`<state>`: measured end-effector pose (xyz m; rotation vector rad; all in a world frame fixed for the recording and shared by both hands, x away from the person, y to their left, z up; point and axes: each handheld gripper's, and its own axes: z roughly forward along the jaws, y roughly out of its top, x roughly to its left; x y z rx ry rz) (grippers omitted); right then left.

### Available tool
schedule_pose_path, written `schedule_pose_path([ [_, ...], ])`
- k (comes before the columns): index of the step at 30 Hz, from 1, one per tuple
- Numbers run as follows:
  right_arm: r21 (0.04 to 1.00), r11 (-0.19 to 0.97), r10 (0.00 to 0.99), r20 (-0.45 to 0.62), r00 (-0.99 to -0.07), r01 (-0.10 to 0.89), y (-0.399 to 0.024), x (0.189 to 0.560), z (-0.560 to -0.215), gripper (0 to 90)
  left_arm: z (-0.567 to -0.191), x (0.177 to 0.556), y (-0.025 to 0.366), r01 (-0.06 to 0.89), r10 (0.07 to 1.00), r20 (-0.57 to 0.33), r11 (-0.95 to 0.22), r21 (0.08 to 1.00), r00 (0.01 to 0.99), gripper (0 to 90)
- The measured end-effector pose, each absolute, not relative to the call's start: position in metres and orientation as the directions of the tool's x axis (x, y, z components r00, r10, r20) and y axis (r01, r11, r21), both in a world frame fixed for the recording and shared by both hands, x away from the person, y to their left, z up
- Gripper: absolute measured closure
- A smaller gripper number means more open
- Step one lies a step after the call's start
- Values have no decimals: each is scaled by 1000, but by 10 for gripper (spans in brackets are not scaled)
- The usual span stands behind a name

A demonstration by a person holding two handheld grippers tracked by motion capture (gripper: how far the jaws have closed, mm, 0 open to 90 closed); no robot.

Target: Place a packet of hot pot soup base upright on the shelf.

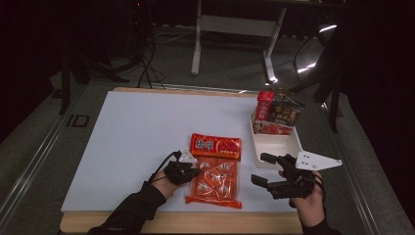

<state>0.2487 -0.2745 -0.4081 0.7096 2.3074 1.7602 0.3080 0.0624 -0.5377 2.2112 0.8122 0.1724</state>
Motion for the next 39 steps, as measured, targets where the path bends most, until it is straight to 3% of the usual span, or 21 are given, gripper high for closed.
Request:
schedule_pose_path([
  [9,941,198,455,161,-876,276,-275,248,-409,183,-534,303,83,524,606,-161,-489,697,779,897],
  [17,942,212,469,135,-873,259,-274,245,-407,183,-523,316,95,570,639,-221,-412,711,737,600],
  [26,942,212,483,131,-866,260,-276,244,-411,180,-516,343,96,568,667,-221,-362,739,712,493],
  [32,945,219,484,111,-868,243,-276,240,-414,174,-522,366,95,591,688,-229,-349,727,688,493],
  [39,944,240,520,71,-851,226,-273,235,-413,105,-530,390,99,617,714,-256,-305,725,652,489],
])
